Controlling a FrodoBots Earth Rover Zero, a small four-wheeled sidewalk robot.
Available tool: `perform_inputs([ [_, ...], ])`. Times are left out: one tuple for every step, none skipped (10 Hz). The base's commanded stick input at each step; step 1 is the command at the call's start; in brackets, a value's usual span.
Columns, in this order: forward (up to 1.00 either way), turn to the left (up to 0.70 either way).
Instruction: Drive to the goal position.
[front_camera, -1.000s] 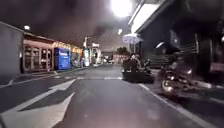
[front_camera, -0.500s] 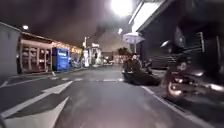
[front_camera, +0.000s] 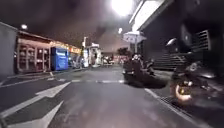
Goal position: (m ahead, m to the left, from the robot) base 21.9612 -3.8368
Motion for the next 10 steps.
perform_inputs([
  [0.45, 0.0],
  [0.45, 0.0],
  [0.45, 0.0],
  [0.45, 0.0],
  [0.45, 0.0],
  [0.45, 0.0],
  [0.45, 0.0],
  [0.45, 0.0],
  [0.45, 0.0],
  [0.45, 0.0],
])
